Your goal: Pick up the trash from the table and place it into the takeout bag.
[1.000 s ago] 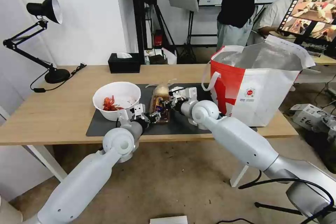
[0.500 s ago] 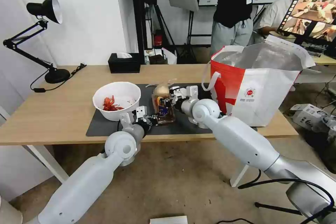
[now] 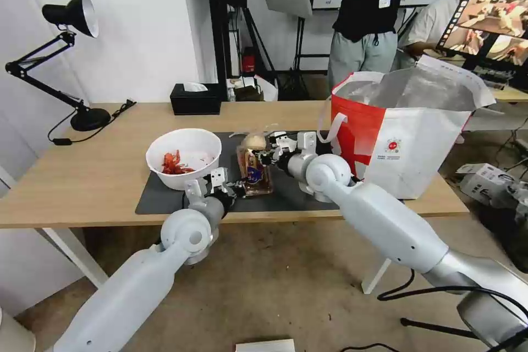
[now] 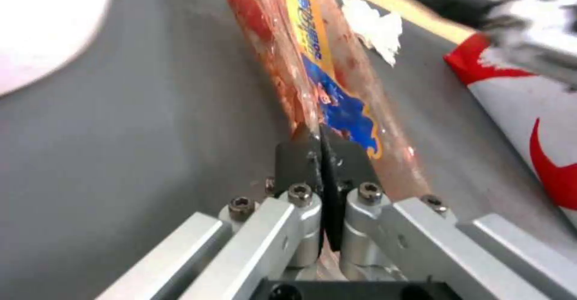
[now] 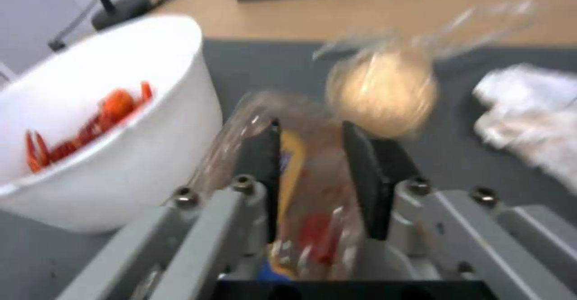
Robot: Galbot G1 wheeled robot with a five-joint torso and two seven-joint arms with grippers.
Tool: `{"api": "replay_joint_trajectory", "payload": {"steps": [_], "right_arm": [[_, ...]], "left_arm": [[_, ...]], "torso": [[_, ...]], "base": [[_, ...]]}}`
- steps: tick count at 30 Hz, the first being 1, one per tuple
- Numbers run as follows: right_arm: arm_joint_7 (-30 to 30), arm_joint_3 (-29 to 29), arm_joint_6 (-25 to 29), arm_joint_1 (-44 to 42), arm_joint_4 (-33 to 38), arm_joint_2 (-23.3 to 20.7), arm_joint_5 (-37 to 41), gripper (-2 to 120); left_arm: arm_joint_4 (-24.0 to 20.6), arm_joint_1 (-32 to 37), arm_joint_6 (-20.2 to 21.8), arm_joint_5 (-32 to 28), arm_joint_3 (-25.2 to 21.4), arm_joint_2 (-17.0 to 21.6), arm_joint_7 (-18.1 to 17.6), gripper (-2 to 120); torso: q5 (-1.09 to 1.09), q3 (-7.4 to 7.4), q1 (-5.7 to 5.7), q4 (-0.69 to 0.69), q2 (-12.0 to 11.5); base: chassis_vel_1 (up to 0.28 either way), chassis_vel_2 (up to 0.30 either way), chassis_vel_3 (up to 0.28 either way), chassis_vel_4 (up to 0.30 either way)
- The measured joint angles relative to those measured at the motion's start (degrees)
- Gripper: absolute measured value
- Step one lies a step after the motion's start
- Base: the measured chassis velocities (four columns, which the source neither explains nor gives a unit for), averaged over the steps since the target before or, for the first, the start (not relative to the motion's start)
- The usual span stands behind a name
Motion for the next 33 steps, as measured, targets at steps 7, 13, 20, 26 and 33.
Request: {"api": "replay_joint_trajectory", "payload": {"steps": [7,13,20,26,33], "right_arm": [[1.5,2.49,2.03,-3.1,10.74,-7.31,0.11,53],[0.73,5.9,6.52,-10.68,20.95,-16.68,-3.08,76],[-3.27,14.03,14.47,-29.27,29.84,-25.25,-15.72,99],[-4.59,23.84,17.9,-43.36,34.39,-26.46,-22.11,100],[-5.82,33.69,20.14,-59.5,38.87,-23.57,-28.13,100]], "left_arm": [[-3.15,2.45,-0.01,-1.2,-2.94,0.9,-1.03,0],[-7.46,5.37,-0.58,-2.59,-6.32,2.35,-2.51,0],[-16.96,11.16,-1.68,-2.65,-11.69,5.34,-3.27,0],[-21.16,10.36,-2.2,-4.16,-12.08,6.66,-4.97,0],[-23.75,5.66,-2.27,-11.72,-10.74,8.75,-8.41,0]], "torso": [[0.0,0.0,0.0,0.0,0.0],[0.0,0.0,0.0,0.0,0.01],[-0.02,0.0,-0.01,0.03,0.01],[0.0,-0.01,-0.02,-0.01,0.01],[-0.01,0.0,-0.01,0.0,0.01]], "base": [[0.0,0.0,0.0,0.0],[0.0,0.0,0.0,0.0],[0.0,0.0,0.0,0.0],[0.0,0.0,0.0,0.0],[0.0,0.0,0.0,0.0]]}}
